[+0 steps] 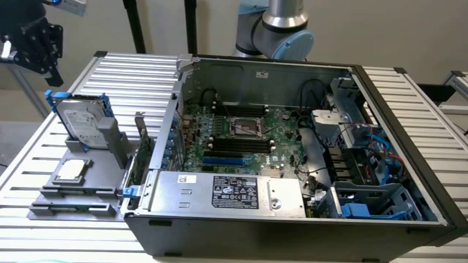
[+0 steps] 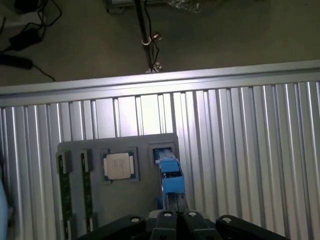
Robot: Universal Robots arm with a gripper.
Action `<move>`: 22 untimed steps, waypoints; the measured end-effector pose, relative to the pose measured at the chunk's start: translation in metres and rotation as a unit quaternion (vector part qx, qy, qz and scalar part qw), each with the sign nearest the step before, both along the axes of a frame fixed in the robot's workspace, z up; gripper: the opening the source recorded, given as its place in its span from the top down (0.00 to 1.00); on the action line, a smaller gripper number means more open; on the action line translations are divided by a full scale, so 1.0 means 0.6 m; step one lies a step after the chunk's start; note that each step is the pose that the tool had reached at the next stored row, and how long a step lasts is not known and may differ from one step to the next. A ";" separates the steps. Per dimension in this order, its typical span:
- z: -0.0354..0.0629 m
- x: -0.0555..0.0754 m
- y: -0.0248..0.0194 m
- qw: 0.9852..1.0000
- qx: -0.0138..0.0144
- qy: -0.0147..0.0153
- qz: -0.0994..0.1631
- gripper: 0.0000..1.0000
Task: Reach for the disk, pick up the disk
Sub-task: 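Pick up the disk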
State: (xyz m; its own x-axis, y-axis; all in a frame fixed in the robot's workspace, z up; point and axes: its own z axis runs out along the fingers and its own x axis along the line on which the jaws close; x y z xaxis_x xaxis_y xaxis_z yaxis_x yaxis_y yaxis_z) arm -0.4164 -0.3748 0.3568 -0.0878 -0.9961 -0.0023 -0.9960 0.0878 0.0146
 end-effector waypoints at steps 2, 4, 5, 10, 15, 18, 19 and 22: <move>0.000 0.000 -0.0001 1.000 0.000 0.000 0.009 0.89; 0.000 0.001 -0.0001 1.000 0.000 0.000 0.015 0.89; 0.000 0.001 -0.0001 1.000 0.000 -0.001 0.018 0.88; 0.000 0.001 -0.0001 0.999 0.000 -0.001 0.032 0.70; -0.001 0.001 -0.0001 0.999 0.000 -0.002 0.044 0.47; -0.005 0.001 -0.0001 0.999 0.000 -0.003 0.048 0.40; -0.008 0.001 -0.0001 0.999 0.000 -0.004 0.049 0.40; -0.017 0.001 -0.0001 0.999 0.000 -0.005 0.050 0.40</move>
